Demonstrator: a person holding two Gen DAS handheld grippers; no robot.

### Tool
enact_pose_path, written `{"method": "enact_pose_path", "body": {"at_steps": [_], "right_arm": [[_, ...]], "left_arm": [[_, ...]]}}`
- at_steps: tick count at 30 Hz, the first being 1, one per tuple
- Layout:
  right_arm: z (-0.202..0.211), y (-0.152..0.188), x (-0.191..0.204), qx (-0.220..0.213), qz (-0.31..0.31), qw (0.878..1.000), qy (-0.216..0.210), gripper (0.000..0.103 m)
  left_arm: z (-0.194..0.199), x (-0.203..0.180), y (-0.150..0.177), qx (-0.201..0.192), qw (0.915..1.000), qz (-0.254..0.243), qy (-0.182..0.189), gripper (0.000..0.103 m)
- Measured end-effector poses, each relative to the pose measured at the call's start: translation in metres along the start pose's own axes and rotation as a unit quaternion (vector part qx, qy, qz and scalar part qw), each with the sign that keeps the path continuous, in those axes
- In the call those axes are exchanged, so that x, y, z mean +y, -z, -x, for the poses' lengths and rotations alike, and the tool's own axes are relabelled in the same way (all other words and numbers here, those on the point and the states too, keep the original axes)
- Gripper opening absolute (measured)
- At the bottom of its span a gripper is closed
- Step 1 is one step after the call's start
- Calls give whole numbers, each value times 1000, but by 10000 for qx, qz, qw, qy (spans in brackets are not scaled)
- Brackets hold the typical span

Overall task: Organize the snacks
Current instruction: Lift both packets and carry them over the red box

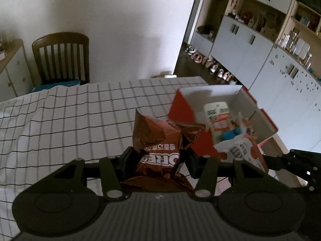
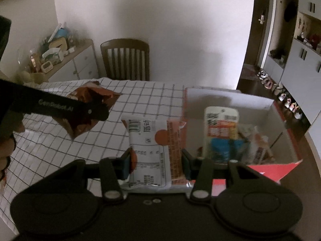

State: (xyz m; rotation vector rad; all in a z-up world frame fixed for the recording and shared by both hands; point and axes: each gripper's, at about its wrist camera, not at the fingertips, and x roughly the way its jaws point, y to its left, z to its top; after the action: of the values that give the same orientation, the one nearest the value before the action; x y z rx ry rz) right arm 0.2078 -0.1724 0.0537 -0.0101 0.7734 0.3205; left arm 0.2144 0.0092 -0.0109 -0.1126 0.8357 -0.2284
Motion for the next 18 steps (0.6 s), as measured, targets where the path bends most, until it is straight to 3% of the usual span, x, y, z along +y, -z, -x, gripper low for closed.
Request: {"method": "enact_pose_path", "body": {"at_steps": [9, 18], "right_arm": [[17, -5, -70, -219, -37, 9997, 80, 47], [18, -4, -137, -273, -216, 9987, 366, 47]], "left_arm": [[-14, -66, -7, -103, 9999, 83, -32, 53], [-46, -122, -16, 44, 10000, 43, -8, 53]]}}
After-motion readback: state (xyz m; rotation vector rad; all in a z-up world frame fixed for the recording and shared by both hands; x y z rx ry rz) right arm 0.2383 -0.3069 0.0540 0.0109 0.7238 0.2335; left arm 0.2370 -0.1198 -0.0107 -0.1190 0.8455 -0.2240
